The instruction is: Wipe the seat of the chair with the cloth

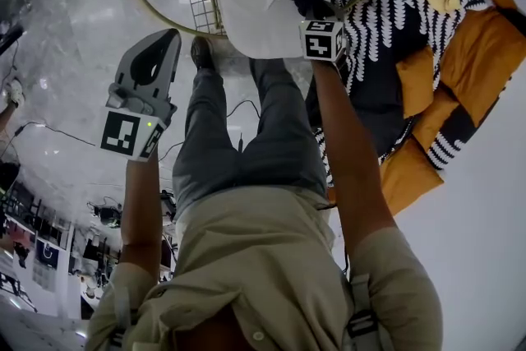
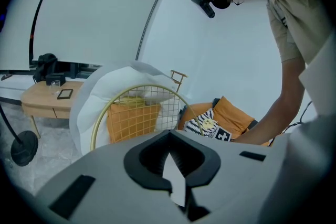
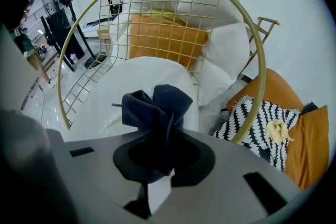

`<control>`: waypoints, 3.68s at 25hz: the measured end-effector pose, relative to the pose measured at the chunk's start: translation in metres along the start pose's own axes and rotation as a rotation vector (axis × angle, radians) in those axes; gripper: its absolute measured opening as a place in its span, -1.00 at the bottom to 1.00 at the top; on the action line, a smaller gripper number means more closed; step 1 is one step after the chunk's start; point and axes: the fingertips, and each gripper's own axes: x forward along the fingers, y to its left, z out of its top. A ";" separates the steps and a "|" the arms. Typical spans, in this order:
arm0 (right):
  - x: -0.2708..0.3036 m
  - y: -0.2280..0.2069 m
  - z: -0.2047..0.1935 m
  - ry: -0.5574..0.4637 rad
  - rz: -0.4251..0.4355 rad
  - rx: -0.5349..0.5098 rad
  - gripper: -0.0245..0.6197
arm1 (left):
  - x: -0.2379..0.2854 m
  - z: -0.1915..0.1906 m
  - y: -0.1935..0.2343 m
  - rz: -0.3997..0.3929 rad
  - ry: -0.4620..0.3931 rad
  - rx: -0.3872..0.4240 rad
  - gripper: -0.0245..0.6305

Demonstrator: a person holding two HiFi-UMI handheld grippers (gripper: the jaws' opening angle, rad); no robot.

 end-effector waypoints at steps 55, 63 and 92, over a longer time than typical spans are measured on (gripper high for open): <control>-0.010 0.152 -0.043 0.162 0.314 -0.282 -0.77 | -0.042 0.005 0.049 0.085 0.013 0.063 -0.88; -0.029 0.005 -0.086 0.177 0.013 -0.107 -0.77 | -0.028 -0.003 0.045 0.050 0.020 0.058 -0.88; -0.015 0.084 -0.128 0.272 0.216 -0.239 -0.77 | -0.017 0.011 0.007 -0.011 0.035 0.099 -0.88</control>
